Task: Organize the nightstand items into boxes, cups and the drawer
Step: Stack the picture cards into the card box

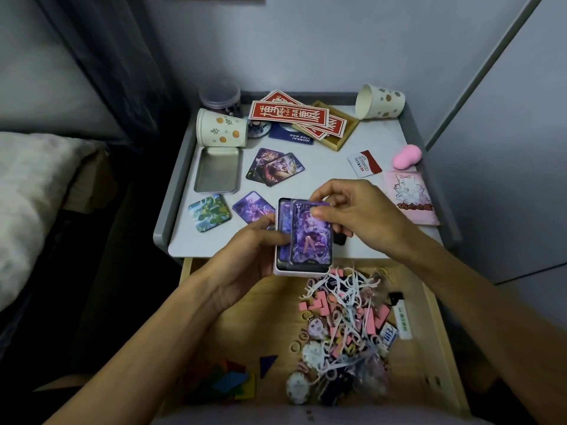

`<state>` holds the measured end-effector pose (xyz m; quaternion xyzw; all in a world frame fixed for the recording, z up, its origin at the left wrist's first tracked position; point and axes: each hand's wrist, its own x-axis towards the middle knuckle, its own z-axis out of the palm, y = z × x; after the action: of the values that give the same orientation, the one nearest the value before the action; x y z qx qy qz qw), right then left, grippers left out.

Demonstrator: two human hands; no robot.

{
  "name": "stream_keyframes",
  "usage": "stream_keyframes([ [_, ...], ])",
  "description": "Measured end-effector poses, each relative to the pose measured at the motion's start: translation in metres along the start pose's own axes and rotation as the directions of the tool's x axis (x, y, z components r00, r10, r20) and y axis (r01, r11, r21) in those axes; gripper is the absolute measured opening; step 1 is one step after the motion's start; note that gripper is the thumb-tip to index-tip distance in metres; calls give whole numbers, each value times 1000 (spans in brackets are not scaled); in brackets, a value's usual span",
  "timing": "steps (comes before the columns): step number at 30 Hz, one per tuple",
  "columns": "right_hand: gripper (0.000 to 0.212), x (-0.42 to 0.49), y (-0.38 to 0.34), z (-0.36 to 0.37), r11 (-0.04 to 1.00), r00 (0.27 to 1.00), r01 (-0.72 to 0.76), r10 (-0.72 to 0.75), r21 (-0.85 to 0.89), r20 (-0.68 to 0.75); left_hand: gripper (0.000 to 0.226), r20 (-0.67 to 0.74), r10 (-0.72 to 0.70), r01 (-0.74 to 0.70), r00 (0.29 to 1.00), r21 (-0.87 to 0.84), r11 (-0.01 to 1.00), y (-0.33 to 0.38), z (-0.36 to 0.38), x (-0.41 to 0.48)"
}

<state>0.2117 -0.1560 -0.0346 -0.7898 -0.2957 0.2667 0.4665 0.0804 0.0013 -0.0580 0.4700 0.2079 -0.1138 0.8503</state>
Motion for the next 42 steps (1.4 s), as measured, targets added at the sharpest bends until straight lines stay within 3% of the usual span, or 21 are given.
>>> stream_keyframes([
  [3, 10, 1, 0, -2, 1000, 1000, 6, -6, -23, -19, 56, 44, -7, 8, 999, -16, 1000, 0, -2, 1],
  [6, 9, 1, 1, -1, 1000, 999, 7, -9, -27, -48, 49, 66, -21, 22, 998, -18, 1000, 0, 0, 1],
  [8, 8, 1, 1, 3, 999, 997, -5, 2, -48, -72, 41, 47, -19, 20, 999, -14, 1000, -1, 3, 1],
  [12, 11, 0, 0, 13, 991, 988, -29, 8, -131, -157, 46, -12, 2, -2, 1000, -6, 1000, -3, 6, 0],
  [21, 17, -5, -1, 26, 947, 940, 74, -171, -312, -294, 46, -66, 23, -24, 998, -17, 1000, -2, 6, 0],
  [27, 10, 1, 6, 21, 992, 957, 37, -69, -119, -281, 29, -328, 146, -171, 933, -50, 984, 15, -9, 1],
  [30, 12, 10, 14, 20, 983, 979, -53, 16, -177, -205, 29, -460, 234, -272, 856, -17, 962, 32, -20, -4],
  [36, 44, 78, -5, 25, 911, 993, -70, 23, -407, -120, 32, -582, 274, -385, 765, -72, 920, 57, -38, -18],
  [38, 64, 113, -15, 31, 828, 991, -112, 51, -549, -125, 30, -594, 270, -405, 758, -103, 909, 60, -43, -21],
  [42, 97, 153, -21, 50, 583, 938, -340, 265, -738, -222, 29, -589, 259, -403, 766, -126, 906, 65, -48, -24],
])
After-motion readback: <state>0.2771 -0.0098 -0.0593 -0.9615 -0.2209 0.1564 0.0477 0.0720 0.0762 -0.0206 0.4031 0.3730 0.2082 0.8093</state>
